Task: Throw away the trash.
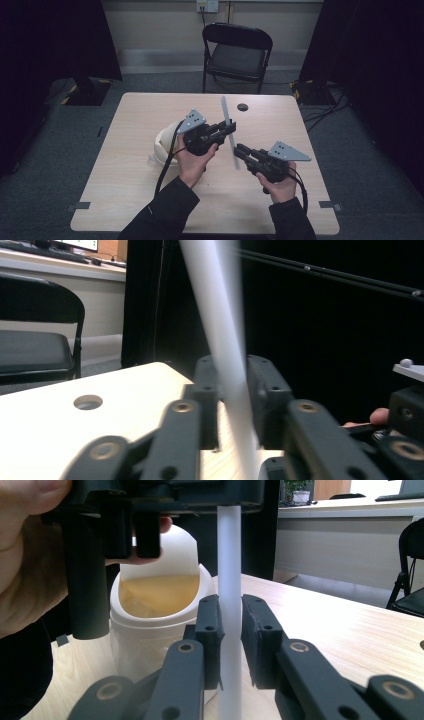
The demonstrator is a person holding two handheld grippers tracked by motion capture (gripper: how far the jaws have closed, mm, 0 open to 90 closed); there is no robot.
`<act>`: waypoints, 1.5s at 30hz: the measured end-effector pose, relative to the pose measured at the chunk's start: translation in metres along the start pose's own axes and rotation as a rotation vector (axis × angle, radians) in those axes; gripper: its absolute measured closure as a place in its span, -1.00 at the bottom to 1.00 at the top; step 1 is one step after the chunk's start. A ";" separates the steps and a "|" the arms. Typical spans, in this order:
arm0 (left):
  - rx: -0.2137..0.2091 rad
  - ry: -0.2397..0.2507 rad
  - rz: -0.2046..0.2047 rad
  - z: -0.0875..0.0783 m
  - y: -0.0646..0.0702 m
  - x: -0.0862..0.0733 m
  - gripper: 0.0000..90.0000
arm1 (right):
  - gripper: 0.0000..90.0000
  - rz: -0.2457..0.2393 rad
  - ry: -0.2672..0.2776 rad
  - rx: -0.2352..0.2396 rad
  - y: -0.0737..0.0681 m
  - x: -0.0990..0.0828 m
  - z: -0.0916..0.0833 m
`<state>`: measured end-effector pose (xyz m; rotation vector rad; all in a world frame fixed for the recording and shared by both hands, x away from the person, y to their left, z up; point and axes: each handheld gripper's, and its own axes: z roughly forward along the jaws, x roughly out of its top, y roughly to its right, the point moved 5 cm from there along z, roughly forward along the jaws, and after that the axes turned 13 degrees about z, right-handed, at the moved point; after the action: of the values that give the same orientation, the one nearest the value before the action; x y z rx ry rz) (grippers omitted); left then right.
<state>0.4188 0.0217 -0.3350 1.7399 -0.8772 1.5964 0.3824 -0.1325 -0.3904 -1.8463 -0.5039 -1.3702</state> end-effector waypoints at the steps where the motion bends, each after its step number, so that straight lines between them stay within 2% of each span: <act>1: -0.008 0.004 -0.003 -0.001 0.000 0.001 0.77 | 0.73 0.003 0.004 0.002 0.000 0.000 0.000; 5: 0.002 0.008 0.039 -0.008 0.003 0.005 0.77 | 0.70 0.013 0.014 -0.007 0.004 0.002 -0.003; 8: 0.009 0.014 0.074 -0.015 0.005 0.008 0.77 | 0.67 0.021 0.015 -0.032 0.009 0.002 -0.005; 10: 0.009 0.023 0.092 -0.020 0.006 0.012 0.77 | 0.64 0.021 0.012 -0.053 0.014 0.001 -0.006; 11: 0.014 0.026 0.104 -0.025 0.006 0.014 0.77 | 0.61 0.021 0.007 -0.088 0.022 -0.001 -0.007; 12: 0.015 0.029 0.110 -0.027 0.006 0.015 0.77 | 0.61 0.021 0.007 -0.088 0.022 -0.001 -0.007; 14: 0.018 0.036 0.116 -0.034 0.006 0.018 0.77 | 0.56 0.024 0.000 -0.119 0.028 -0.003 -0.008; 20: 0.041 0.054 0.170 -0.056 0.005 0.028 0.77 | 0.32 0.061 -0.021 -0.198 0.053 -0.014 -0.011; 26: 0.069 0.070 0.187 -0.073 -0.002 0.033 0.77 | 0.23 0.069 -0.038 -0.246 0.067 -0.023 -0.011; 30: 0.097 0.091 0.178 -0.083 -0.011 0.038 0.77 | 0.17 0.059 -0.051 -0.280 0.074 -0.028 -0.011; 37: 0.138 0.102 0.186 -0.094 -0.023 0.042 0.77 | 0.13 0.045 -0.065 -0.309 0.079 -0.030 -0.012; 39: 0.153 0.091 0.208 -0.096 -0.027 0.041 0.77 | 0.12 0.038 -0.072 -0.314 0.080 -0.031 -0.012; 45: 0.180 0.077 0.223 -0.101 -0.035 0.037 0.77 | 0.12 0.033 -0.078 -0.323 0.081 -0.032 -0.012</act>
<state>0.3895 0.1216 -0.2899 1.7367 -0.9412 1.9274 0.4207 -0.1880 -0.4463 -2.1638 -0.3020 -1.4262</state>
